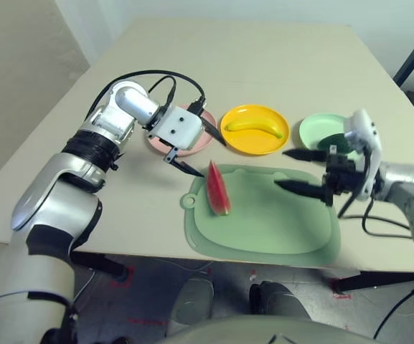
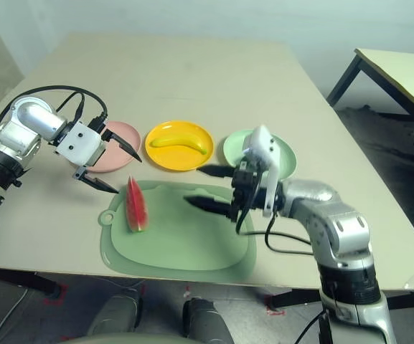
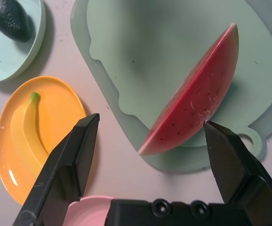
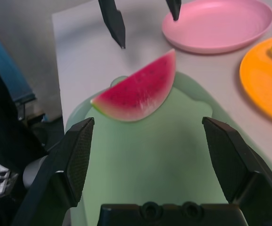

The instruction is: Place the fruits into color-matched plates.

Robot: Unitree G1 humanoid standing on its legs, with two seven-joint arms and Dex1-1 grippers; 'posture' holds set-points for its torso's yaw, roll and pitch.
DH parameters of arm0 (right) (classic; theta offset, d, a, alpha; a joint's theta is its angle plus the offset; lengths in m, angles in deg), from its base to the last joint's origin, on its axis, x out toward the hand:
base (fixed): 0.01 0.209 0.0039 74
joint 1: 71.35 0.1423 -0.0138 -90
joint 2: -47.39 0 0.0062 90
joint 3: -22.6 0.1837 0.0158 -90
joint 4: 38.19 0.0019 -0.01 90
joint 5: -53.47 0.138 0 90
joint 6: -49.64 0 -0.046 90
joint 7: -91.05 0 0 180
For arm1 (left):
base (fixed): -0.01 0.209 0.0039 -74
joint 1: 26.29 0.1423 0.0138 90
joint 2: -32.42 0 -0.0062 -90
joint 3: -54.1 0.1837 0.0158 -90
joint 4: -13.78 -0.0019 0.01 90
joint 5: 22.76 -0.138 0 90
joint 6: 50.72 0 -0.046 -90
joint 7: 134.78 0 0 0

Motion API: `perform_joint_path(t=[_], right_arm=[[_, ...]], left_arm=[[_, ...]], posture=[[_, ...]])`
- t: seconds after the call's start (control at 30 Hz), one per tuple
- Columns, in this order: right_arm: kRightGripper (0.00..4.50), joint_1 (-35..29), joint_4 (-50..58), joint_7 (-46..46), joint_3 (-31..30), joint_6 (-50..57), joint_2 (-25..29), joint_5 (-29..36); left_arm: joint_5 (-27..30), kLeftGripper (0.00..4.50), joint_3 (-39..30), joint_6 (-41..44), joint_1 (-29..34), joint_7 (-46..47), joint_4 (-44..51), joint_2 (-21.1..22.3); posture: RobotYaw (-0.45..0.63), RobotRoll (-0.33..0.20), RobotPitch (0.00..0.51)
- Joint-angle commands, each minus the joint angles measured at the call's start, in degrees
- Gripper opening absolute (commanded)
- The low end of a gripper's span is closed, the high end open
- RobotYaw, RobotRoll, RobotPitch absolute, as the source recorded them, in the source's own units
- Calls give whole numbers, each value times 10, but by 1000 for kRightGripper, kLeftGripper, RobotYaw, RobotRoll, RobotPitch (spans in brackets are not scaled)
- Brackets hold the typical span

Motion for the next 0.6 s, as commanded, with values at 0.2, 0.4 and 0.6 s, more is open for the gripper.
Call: perform_joint_path(t=[0.2,0.4,0.6], right_arm=[[4471,-136,-41,15,10,-311,-99,-67],[4471,-199,-93,-53,-19,-478,-109,-80],[4471,-194,-90,-44,-39,-496,-106,-68]], left_arm=[[33,4500,48,-5,-13,-6,11,-8],[16,4500,94,-42,-19,-6,16,-26],[-14,4500,149,-101,-43,-6,-14,-50]], posture=[[180,0,90],[148,0,91],[122,0,88]])
